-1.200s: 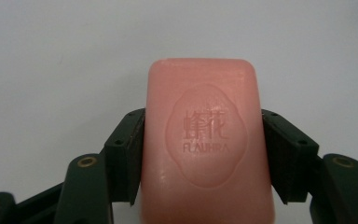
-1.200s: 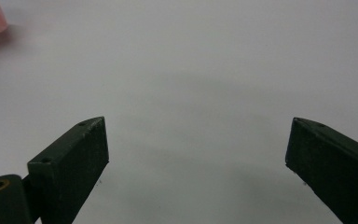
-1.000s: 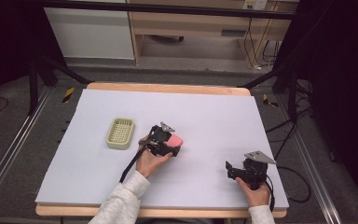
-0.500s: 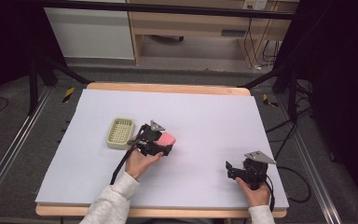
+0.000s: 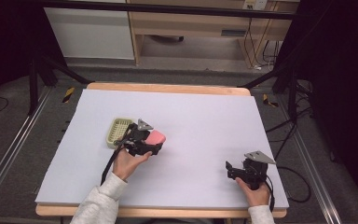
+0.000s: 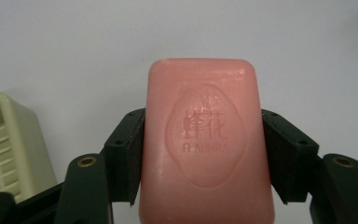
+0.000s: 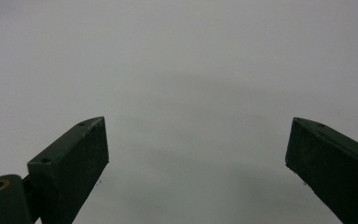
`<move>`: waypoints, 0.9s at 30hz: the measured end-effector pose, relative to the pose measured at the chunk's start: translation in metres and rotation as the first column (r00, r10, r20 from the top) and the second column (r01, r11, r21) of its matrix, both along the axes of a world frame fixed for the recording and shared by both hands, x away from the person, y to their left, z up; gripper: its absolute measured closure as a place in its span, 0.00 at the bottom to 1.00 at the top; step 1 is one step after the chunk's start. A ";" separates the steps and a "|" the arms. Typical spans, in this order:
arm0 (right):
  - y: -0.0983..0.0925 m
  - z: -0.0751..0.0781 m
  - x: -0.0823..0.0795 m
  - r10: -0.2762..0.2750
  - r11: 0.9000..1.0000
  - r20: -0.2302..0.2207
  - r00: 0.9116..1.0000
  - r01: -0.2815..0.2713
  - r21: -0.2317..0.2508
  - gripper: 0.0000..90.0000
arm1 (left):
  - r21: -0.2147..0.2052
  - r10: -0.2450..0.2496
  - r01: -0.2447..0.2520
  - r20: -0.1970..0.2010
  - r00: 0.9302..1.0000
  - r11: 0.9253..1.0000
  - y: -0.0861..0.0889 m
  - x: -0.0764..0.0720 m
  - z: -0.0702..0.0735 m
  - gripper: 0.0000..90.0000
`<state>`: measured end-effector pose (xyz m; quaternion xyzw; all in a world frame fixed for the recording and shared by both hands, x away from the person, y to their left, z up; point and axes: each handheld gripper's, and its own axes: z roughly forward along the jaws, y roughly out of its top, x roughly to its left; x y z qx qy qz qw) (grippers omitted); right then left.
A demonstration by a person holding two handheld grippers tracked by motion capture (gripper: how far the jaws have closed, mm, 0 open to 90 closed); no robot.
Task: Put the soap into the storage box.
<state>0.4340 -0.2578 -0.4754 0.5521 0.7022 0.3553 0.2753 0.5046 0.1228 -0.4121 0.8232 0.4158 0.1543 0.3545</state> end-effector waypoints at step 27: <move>-0.003 0.001 -0.004 -0.005 1.000 0.010 1.000 0.005 0.002 0.07 | -0.066 0.093 -0.090 0.037 0.995 0.994 0.054 -0.003 0.019 0.42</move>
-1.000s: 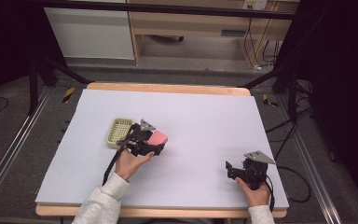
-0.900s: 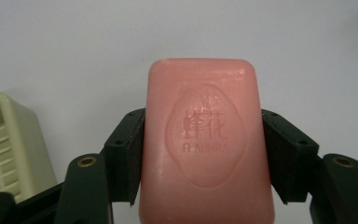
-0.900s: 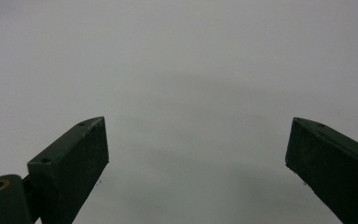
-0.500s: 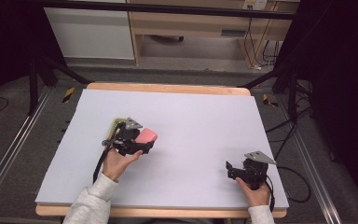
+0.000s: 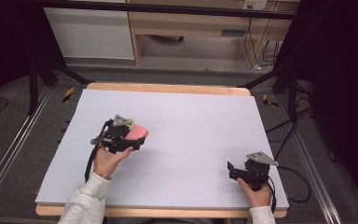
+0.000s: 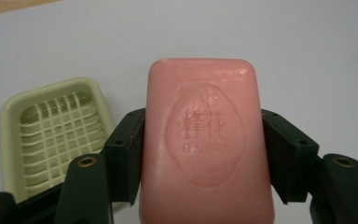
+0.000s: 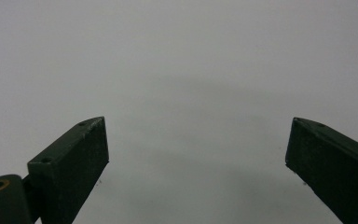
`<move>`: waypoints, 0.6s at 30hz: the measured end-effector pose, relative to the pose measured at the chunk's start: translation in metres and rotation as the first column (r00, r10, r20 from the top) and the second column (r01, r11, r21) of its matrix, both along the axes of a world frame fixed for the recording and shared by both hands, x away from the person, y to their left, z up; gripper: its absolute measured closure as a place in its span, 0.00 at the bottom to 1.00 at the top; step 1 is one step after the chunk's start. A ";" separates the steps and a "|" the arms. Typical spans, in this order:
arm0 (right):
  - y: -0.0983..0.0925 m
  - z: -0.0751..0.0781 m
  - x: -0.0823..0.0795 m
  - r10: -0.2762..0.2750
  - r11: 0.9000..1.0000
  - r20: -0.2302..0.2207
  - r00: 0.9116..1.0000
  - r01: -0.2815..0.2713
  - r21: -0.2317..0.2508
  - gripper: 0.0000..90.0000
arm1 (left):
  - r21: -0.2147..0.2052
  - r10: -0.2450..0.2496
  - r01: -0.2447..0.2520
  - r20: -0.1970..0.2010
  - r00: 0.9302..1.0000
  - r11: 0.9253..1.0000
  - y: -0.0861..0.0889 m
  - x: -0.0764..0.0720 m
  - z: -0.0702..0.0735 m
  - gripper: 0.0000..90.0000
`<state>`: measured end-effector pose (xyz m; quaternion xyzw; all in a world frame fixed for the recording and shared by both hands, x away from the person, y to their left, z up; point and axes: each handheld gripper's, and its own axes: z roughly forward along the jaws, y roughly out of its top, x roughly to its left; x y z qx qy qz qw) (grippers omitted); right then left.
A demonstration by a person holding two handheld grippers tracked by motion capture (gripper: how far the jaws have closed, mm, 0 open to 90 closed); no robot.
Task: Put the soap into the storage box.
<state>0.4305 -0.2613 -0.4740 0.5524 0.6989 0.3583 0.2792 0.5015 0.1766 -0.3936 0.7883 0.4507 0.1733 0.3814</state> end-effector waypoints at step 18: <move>0.000 0.000 0.001 0.000 1.000 0.002 1.000 0.000 0.005 0.07 | 0.002 0.087 -0.087 0.002 0.996 0.996 0.026 0.016 0.000 0.42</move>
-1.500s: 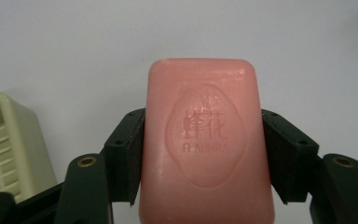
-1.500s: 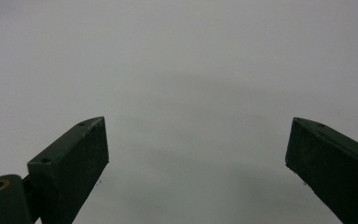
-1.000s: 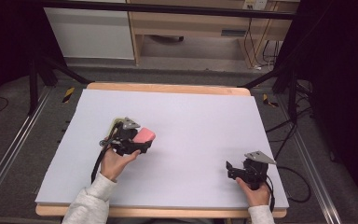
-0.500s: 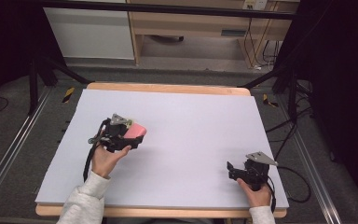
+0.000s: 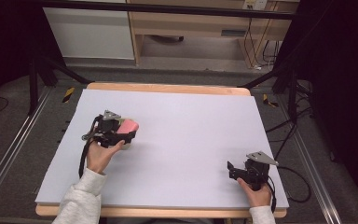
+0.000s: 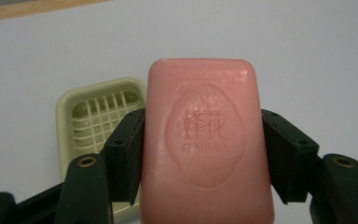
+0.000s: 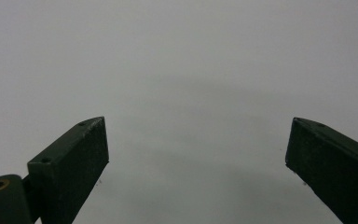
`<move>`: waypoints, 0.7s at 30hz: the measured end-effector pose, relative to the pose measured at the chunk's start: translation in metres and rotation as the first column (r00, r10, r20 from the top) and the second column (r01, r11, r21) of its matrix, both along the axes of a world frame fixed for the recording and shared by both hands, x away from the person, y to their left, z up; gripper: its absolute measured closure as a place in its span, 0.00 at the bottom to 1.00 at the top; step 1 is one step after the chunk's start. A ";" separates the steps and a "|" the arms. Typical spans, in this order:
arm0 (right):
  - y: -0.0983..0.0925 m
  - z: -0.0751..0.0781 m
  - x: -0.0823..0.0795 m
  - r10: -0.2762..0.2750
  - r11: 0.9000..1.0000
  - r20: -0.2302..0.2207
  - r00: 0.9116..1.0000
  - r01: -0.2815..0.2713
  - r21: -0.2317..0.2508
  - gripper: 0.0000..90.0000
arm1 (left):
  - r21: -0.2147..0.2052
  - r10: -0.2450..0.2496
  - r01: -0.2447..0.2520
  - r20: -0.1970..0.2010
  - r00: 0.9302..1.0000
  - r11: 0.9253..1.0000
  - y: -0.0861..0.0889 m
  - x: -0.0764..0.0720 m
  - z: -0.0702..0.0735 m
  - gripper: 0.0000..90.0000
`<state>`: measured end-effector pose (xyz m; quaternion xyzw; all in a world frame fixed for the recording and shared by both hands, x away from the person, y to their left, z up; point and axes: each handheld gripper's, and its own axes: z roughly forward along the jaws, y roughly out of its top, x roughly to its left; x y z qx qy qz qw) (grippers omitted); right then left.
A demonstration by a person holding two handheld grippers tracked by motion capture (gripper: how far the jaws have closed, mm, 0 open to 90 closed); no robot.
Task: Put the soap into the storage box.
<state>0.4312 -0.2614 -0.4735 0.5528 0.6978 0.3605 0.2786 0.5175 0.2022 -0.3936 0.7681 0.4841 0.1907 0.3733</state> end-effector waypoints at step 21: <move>0.004 -0.002 0.004 0.012 1.000 -0.007 1.000 -0.012 -0.010 0.07 | 0.007 0.065 -0.065 -0.022 0.998 0.998 0.011 0.026 -0.011 0.42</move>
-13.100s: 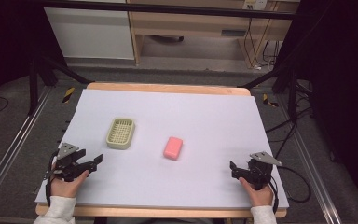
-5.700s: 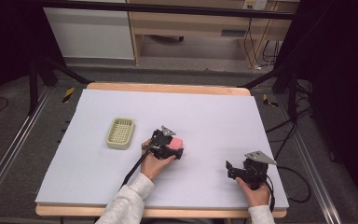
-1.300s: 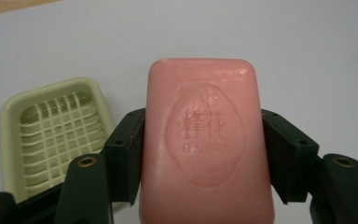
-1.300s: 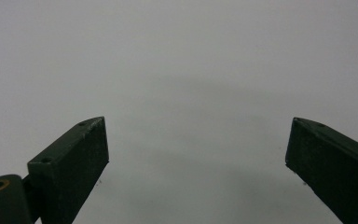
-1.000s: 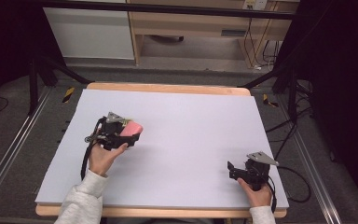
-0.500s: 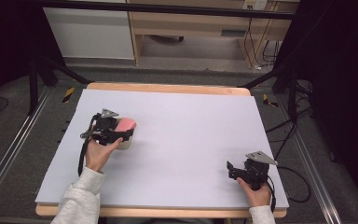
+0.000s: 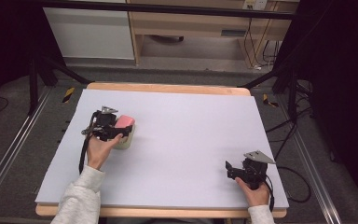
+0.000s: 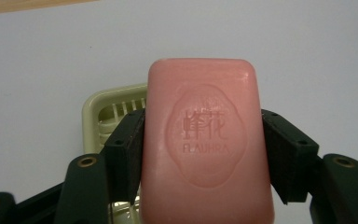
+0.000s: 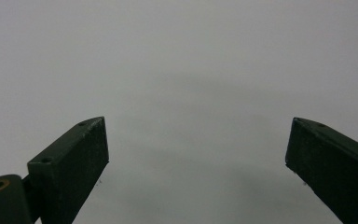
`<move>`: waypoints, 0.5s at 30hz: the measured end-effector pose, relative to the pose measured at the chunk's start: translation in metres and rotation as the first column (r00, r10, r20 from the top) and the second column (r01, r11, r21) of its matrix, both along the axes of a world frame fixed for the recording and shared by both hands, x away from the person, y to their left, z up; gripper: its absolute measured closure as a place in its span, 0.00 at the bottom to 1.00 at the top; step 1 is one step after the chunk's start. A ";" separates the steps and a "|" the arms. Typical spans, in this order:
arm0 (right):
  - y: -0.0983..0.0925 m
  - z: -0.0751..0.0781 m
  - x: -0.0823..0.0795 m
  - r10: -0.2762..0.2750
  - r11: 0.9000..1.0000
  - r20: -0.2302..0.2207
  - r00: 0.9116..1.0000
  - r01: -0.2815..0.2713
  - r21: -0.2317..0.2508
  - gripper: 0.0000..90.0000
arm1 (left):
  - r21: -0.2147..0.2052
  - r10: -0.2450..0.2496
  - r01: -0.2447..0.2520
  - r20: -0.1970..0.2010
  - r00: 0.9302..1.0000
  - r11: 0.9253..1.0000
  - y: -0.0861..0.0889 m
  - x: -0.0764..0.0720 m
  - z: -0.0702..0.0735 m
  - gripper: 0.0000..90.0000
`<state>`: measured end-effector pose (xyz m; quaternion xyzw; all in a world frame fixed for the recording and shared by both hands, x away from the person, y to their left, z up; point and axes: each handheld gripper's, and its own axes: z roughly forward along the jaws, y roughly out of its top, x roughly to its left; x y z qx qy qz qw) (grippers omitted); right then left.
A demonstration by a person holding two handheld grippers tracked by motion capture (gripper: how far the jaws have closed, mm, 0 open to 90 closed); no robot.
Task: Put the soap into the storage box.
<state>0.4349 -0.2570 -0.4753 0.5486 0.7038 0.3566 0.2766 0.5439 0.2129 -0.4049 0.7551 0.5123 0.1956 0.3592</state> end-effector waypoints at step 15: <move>0.001 0.000 0.001 0.001 1.000 0.000 1.000 -0.001 -0.003 0.07 | 0.015 0.042 -0.042 -0.006 0.999 0.999 0.010 0.013 -0.011 0.42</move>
